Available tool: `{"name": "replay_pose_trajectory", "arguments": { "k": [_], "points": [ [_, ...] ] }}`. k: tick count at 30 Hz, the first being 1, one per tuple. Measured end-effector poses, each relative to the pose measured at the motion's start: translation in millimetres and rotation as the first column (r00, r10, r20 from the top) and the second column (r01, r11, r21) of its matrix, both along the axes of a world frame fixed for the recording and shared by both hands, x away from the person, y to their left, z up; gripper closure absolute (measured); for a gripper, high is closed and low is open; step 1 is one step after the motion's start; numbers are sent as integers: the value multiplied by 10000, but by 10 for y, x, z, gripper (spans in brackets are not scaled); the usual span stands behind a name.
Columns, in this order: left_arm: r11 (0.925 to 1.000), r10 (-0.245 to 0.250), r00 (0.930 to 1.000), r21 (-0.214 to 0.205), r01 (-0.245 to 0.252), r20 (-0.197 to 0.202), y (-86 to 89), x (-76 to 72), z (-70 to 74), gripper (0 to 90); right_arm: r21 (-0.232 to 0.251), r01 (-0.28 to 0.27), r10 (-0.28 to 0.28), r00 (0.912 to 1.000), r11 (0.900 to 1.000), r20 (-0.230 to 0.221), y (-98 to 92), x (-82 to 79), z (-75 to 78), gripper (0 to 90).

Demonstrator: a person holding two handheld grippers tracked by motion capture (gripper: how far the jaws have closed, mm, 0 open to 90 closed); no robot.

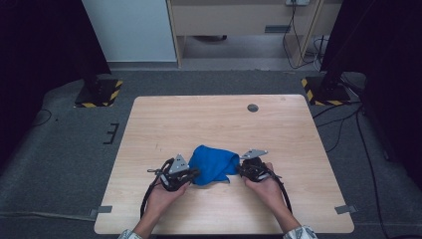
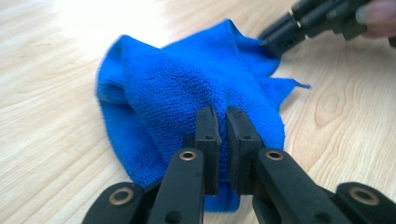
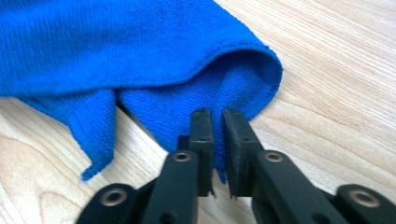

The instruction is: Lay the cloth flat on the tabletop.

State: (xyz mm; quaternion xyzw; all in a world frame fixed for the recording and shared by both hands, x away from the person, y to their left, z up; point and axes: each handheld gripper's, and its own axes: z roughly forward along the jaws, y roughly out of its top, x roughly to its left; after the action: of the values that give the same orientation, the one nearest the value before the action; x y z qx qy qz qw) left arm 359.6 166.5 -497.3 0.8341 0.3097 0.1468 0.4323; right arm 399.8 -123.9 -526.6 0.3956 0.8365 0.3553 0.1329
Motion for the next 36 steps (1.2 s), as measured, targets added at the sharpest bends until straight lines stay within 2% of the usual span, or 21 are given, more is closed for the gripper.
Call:
{"name": "replay_pose_trajectory", "arguments": {
  "k": [1, 2, 7, 14, 18, 27, 32, 35, 36],
  "points": [
    [10000, 0, 10000, 0, 0, 0, 0, 0, 0, 844, 0, 0, 0, 10000, 10000, 0, 0, 0, 0, 844],
    [9992, 288, 9995, -274, -284, 134, 60, 8, 38, 846, 29, -13, 13, 10000, 10000, -42, -14, 3, 7, 858],
    [9961, 706, 9972, -549, -690, 265, 145, 24, 73, 851, 147, -20, 21, 10000, 9999, -81, -43, 12, 38, 868],
    [9822, 1608, 9859, -1057, -1553, 454, 351, 69, 122, 863, 486, -153, 157, 9998, 9987, -92, -108, 13, 123, 869],
    [9779, 1822, 9821, -1126, -1761, 468, 392, 97, 125, 867, 584, -223, 227, 9997, 9980, -67, -128, 9, 166, 869],
    [9738, 2043, 9776, -1129, -1976, 514, 428, 140, 129, 872, 675, -272, 276, 9996, 9973, -56, -190, 29, 207, 870],
    [9678, 2295, 9722, -1173, -2228, 470, 490, 163, 125, 874, 615, -311, 310, 9995, 9976, 36, -216, 34, 236, 870],
    [9656, 2414, 9697, -1080, -2363, 366, 513, 191, 95, 875, 624, -290, 282, 9995, 9976, 149, -241, 52, 232, 869],
    [9651, 2499, 9680, -874, -2470, 231, 505, 241, 38, 875, 676, -348, 338, 9993, 9971, 162, -237, 68, 209, 866]
  ]
}}
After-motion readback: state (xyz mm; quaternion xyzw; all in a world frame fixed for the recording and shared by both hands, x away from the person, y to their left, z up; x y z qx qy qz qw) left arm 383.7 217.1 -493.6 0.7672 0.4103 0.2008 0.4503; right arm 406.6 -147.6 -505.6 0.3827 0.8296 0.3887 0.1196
